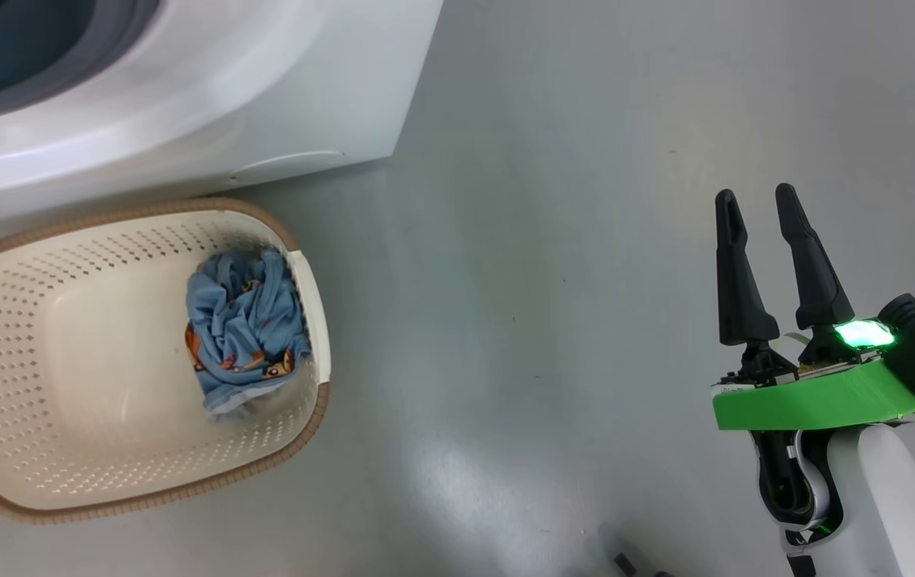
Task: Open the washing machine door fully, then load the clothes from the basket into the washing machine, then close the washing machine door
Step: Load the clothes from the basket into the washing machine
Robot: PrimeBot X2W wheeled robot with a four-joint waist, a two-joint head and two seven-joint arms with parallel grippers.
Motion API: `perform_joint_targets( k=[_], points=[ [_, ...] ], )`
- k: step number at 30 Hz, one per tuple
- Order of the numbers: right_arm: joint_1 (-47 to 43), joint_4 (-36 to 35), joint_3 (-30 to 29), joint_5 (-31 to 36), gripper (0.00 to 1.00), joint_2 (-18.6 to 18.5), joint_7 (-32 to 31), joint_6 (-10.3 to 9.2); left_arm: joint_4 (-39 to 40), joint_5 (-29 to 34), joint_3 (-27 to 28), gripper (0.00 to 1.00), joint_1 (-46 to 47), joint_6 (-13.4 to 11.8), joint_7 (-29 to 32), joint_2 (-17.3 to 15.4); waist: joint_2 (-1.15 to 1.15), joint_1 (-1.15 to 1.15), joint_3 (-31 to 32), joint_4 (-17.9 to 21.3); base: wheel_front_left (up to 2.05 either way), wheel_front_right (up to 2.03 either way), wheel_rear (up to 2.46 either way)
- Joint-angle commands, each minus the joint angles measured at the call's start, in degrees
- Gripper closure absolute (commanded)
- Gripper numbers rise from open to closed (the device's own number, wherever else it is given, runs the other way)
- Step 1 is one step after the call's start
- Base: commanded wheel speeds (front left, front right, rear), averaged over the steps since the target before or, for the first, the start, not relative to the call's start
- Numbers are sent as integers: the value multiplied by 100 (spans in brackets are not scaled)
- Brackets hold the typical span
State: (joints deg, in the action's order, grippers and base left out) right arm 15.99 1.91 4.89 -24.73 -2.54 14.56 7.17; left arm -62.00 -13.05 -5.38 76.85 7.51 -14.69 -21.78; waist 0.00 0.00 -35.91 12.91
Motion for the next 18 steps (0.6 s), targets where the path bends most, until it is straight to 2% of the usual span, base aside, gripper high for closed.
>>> perform_joint_targets(
  k=[1, 18],
  points=[
    [-107, -109, 91, 34, 0, -34, 44, 32, 241, -146, 82, 0, -221, -3, -30, -224, 0, 0, 88, -36, 0, 0, 0],
    [-259, -62, 1, 217, 0, -34, 44, 32, 1562, -696, 574, 0, -1685, -2, -30, 98, 0, 0, 560, -227, 0, 0, 0]
  ],
)
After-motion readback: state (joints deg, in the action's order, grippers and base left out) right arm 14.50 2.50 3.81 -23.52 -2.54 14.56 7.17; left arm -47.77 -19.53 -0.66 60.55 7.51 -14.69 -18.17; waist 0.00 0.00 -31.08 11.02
